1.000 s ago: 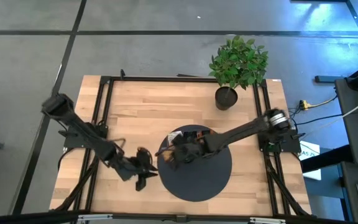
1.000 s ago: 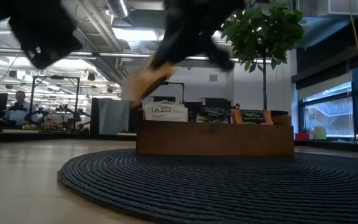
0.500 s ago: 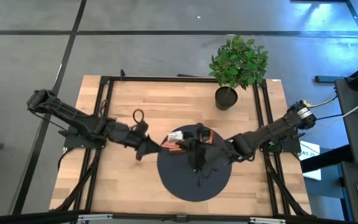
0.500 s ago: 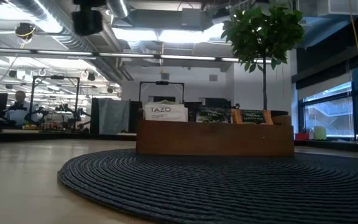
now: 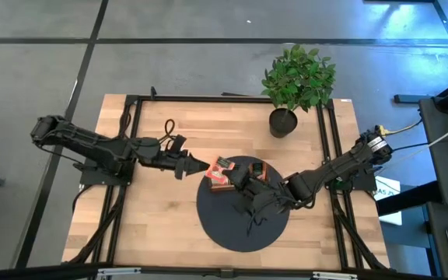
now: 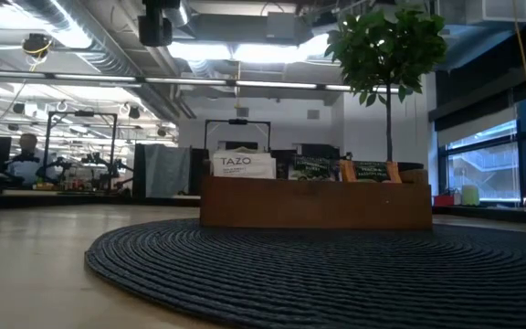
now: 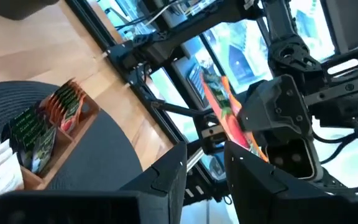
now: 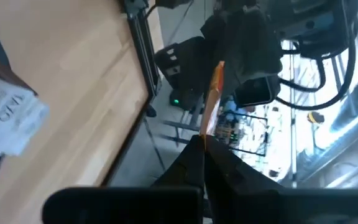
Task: Pick & Place Tea
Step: Put the orange tea bag into the right section of the wooden organizer
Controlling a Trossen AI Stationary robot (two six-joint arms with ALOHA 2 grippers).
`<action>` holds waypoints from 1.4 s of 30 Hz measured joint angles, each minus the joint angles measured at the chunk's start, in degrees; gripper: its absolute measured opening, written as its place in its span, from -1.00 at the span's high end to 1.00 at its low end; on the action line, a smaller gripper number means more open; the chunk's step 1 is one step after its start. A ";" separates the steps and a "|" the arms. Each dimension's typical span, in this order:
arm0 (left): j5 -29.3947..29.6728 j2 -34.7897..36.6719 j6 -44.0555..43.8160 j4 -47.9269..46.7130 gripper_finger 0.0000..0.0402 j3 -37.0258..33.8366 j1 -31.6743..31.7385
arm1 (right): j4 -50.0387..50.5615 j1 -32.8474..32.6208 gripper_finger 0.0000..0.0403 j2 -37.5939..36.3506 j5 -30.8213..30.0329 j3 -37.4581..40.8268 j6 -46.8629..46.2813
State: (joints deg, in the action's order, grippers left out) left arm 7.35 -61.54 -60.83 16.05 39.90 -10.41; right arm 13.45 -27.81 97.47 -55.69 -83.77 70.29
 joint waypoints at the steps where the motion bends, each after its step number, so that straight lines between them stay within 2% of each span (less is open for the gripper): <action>1: -0.60 -0.02 0.02 -0.02 0.48 0.00 0.19 | 0.02 -0.15 0.98 0.00 -0.24 0.00 0.94; 5: -2.77 -0.02 -0.94 0.02 0.48 0.00 0.54 | -0.58 -1.36 0.98 0.02 -1.24 0.00 4.59; 14: -1.67 -0.04 -2.42 1.75 0.48 0.00 0.52 | -2.14 -3.43 0.98 0.04 -0.93 0.00 5.39; 24: -2.86 -0.06 -3.86 2.20 0.48 0.00 -0.11 | -7.21 -0.84 0.98 0.04 2.09 0.00 7.93; 32: -4.34 -0.10 -3.25 3.89 0.49 0.00 -0.09 | -7.68 2.03 0.98 0.04 7.60 0.00 8.22; 37: -4.35 -0.10 -2.99 3.96 0.59 0.00 -0.09 | -7.93 2.49 0.98 0.04 5.06 0.00 8.21; 42: -4.48 -0.10 -0.56 3.93 0.78 0.00 -0.09 | -7.72 2.54 0.97 0.04 6.12 0.00 8.02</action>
State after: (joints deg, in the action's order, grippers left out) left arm 2.88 -61.65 -61.39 19.99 39.90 -10.50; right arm 5.73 -25.28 97.51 -49.58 -83.77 78.31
